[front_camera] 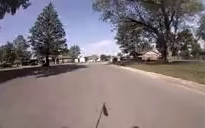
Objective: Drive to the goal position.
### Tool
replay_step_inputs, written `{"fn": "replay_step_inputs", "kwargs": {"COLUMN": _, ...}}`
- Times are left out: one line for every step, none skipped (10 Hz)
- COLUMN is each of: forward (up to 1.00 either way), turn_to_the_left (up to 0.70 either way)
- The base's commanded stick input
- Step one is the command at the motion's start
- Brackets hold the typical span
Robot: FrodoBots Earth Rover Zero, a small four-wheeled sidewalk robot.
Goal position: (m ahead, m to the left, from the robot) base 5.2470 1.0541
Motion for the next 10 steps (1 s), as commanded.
{"fn": "replay_step_inputs", "kwargs": {"forward": 0.69, "turn_to_the_left": 0.03}}
{"fn": "replay_step_inputs", "kwargs": {"forward": 0.69, "turn_to_the_left": 0.03}}
{"fn": "replay_step_inputs", "kwargs": {"forward": 0.69, "turn_to_the_left": 0.03}}
{"fn": "replay_step_inputs", "kwargs": {"forward": 0.69, "turn_to_the_left": 0.03}}
{"fn": "replay_step_inputs", "kwargs": {"forward": 0.69, "turn_to_the_left": 0.03}}
{"fn": "replay_step_inputs", "kwargs": {"forward": 0.69, "turn_to_the_left": -0.17}}
{"fn": "replay_step_inputs", "kwargs": {"forward": 0.69, "turn_to_the_left": -0.34}}
{"fn": "replay_step_inputs", "kwargs": {"forward": 0.69, "turn_to_the_left": -0.17}}
{"fn": "replay_step_inputs", "kwargs": {"forward": 0.69, "turn_to_the_left": 0.01}}
{"fn": "replay_step_inputs", "kwargs": {"forward": 0.69, "turn_to_the_left": 0.03}}
